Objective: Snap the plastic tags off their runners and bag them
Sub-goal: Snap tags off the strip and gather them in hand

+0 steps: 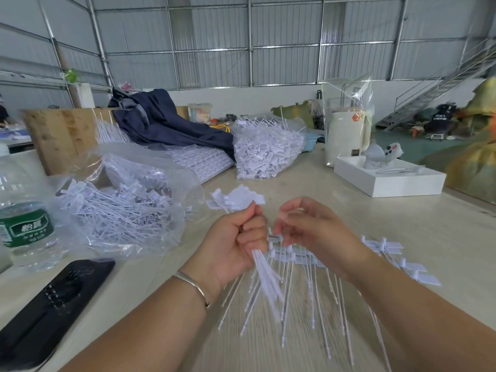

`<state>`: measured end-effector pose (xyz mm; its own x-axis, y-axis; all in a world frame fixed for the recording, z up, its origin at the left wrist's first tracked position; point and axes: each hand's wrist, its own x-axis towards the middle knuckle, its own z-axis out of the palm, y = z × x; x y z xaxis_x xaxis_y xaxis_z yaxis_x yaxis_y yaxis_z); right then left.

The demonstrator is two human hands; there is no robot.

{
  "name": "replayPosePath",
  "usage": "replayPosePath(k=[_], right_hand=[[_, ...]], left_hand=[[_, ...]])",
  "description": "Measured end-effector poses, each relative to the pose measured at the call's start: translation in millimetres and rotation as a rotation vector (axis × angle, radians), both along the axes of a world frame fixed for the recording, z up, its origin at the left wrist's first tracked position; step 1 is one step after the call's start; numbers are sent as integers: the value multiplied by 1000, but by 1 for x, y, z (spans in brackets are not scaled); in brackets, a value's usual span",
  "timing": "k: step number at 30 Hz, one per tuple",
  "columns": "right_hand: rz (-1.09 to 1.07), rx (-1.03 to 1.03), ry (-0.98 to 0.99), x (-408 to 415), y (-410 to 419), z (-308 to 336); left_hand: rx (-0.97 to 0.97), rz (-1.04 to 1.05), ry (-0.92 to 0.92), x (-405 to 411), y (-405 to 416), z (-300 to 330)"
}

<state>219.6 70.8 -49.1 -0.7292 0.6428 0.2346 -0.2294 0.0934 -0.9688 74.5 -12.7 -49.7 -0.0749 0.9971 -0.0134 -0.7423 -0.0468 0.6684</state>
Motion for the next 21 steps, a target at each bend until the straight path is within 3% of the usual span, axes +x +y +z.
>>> replayPosePath(k=[4,9,14,18,21], right_hand=[[334,-117,-177,-1,-11,-2],[439,-51,-322,-4,-22,-2],[306,15,-322,-3,-21,-1],[83,132,-334,-5,-19,5],[-140,343,-316,-10,-20,12]], left_hand=[[41,283,-58,-2,7,-3],[44,403,221,-10,8,-8],[36,360,433,-8,5,-9],[80,221,461,-10,-1,-6],[102,66,403,-16,-6,-5]])
